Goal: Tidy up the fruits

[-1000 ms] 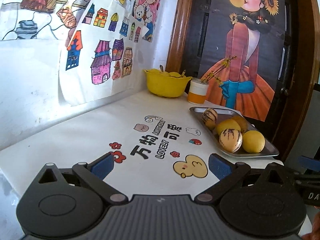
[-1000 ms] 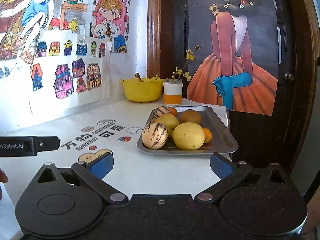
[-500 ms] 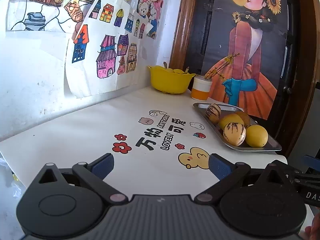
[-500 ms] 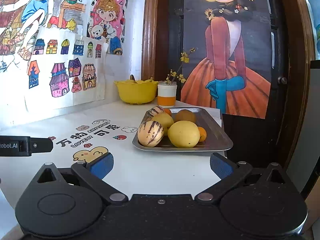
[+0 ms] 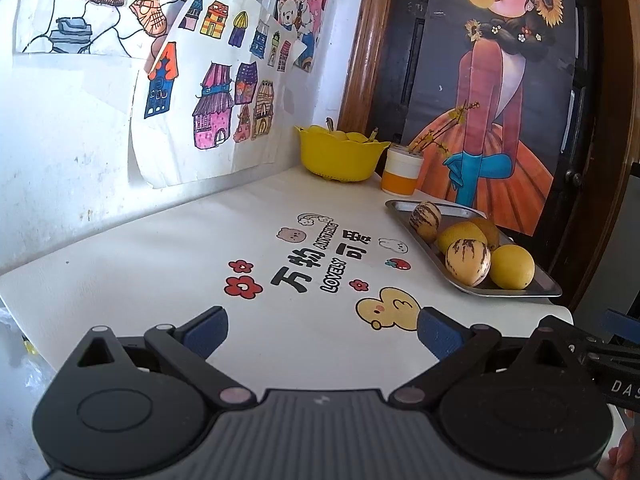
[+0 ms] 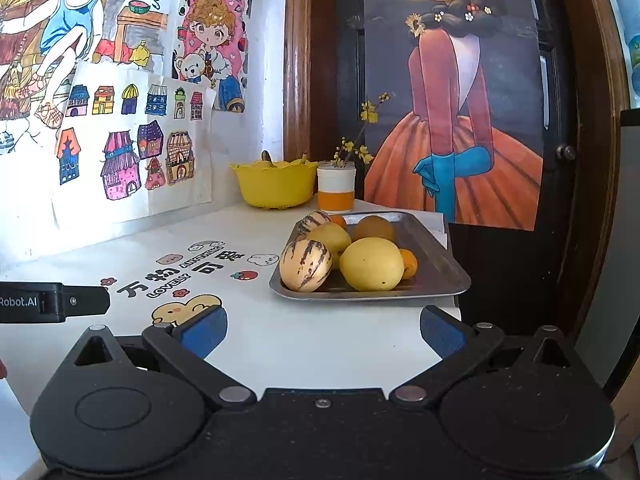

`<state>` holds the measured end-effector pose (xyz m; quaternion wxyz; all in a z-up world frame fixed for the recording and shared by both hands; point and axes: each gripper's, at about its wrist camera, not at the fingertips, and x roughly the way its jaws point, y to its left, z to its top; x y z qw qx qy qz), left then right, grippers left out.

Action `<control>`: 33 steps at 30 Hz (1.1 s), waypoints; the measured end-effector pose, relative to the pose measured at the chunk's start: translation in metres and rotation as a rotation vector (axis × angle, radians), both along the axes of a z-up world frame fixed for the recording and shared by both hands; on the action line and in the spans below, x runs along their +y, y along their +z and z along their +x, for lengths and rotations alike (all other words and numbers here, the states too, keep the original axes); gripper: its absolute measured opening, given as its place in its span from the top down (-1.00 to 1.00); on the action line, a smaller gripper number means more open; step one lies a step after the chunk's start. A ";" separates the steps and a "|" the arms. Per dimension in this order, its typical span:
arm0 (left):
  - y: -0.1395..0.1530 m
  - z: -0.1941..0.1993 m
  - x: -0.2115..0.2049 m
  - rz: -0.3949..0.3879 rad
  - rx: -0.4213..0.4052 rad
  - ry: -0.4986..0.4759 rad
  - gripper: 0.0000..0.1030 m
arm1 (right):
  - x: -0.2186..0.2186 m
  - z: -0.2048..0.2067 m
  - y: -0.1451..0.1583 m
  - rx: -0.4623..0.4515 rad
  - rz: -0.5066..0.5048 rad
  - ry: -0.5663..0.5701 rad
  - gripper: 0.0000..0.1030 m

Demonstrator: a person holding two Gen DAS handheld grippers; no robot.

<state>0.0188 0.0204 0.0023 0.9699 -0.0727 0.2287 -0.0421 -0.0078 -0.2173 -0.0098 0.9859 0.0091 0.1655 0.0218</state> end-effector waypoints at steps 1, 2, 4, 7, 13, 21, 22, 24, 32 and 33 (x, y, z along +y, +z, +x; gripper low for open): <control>0.000 0.000 0.000 0.001 0.000 0.001 -0.99 | 0.000 0.000 0.000 -0.001 -0.001 0.000 -0.99; 0.000 0.000 0.000 0.002 0.000 0.002 -0.99 | 0.000 0.000 0.000 -0.001 0.000 -0.001 -0.99; 0.000 0.000 0.000 0.004 0.000 0.005 -0.99 | 0.000 0.000 0.000 0.001 0.000 0.001 -0.99; 0.000 -0.001 0.000 0.004 0.002 0.006 -0.99 | 0.001 0.000 0.000 0.000 0.000 0.000 -0.99; -0.001 -0.001 -0.001 0.008 0.004 0.005 -0.99 | 0.001 0.000 0.001 0.002 0.001 0.003 -0.99; -0.001 -0.002 -0.002 0.007 0.010 -0.001 -0.99 | 0.002 0.000 0.001 0.002 0.000 0.006 -0.99; -0.001 -0.002 -0.002 0.007 0.011 -0.002 -0.99 | 0.001 0.000 0.000 0.002 0.001 0.006 -0.99; 0.000 -0.003 -0.003 0.014 0.010 0.001 -0.99 | 0.001 0.000 0.000 0.003 0.000 0.007 -0.99; 0.000 -0.004 -0.005 0.042 0.012 0.009 -0.99 | 0.002 0.000 0.000 0.003 -0.001 0.006 -0.99; 0.000 -0.005 -0.005 0.037 0.007 0.002 -0.99 | 0.003 0.000 0.000 0.003 -0.002 0.007 -0.99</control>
